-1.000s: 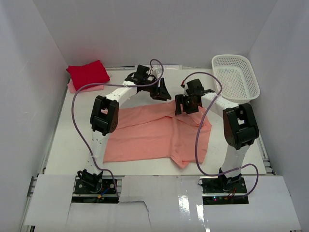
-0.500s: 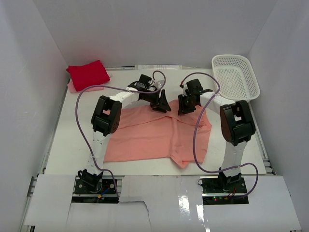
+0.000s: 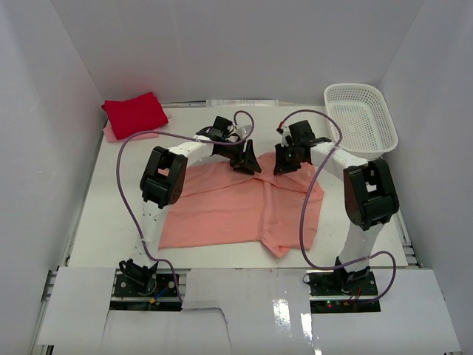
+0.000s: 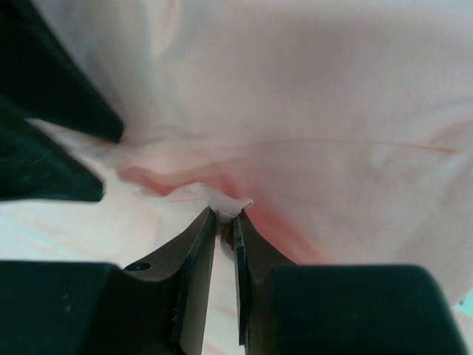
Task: Fold and stack the t-shirts
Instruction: Fold the flattened tshirt in 1/3 of the way
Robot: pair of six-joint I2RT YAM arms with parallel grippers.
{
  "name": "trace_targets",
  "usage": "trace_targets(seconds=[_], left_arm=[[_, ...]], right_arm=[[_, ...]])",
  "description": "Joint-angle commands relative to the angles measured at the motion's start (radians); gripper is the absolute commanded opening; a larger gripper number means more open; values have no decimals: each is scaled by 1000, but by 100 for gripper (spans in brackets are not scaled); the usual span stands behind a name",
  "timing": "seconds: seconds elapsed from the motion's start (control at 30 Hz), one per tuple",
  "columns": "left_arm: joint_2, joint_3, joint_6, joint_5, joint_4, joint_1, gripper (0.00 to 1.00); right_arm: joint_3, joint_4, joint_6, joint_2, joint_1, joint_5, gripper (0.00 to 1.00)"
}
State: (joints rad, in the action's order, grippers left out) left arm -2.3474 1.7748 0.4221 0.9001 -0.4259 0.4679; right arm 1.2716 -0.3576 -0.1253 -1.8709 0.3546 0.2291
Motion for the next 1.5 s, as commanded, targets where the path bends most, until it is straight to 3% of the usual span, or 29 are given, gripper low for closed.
trace_targets(seconds=[0.0, 0.27, 0.43, 0.53, 0.63, 0.73, 0.8, 0.9, 1.03, 1.17, 1.27, 1.47], left_arm=[[33, 3, -16, -1, 15, 9, 57], [30, 6, -14, -9, 12, 9, 57], [30, 6, -20, -21, 3, 9, 57], [28, 2, -22, -23, -2, 9, 57], [26, 3, -25, -26, -7, 9, 57], [25, 2, -25, -26, -7, 9, 57], [28, 0, -29, -33, -11, 9, 57], [49, -5, -54, -87, -45, 6, 57], [152, -118, -19, -168, -7, -32, 57], [313, -225, 49, -139, 64, -126, 57], [387, -255, 44, -148, 39, -159, 58], [543, -285, -5, -162, -53, -259, 60]], right_arm=[[-38, 9, -8, 98, 1, 71, 21], [-103, -56, -17, 138, 14, 177, 27], [-161, -79, -27, 127, 21, 334, 45], [-163, -136, -13, 118, 33, 389, 51], [-175, -135, -22, 139, 32, 426, 70], [-169, -109, -48, 157, 27, 434, 72], [-153, -92, -66, 180, 26, 388, 72], [-137, -66, -86, 211, 20, 201, 71], [-63, -67, -117, 207, 12, -49, 71], [23, -83, -128, 150, 11, -342, 72], [87, -83, -119, 84, -3, -465, 72], [211, -83, -105, -77, -83, -496, 68]])
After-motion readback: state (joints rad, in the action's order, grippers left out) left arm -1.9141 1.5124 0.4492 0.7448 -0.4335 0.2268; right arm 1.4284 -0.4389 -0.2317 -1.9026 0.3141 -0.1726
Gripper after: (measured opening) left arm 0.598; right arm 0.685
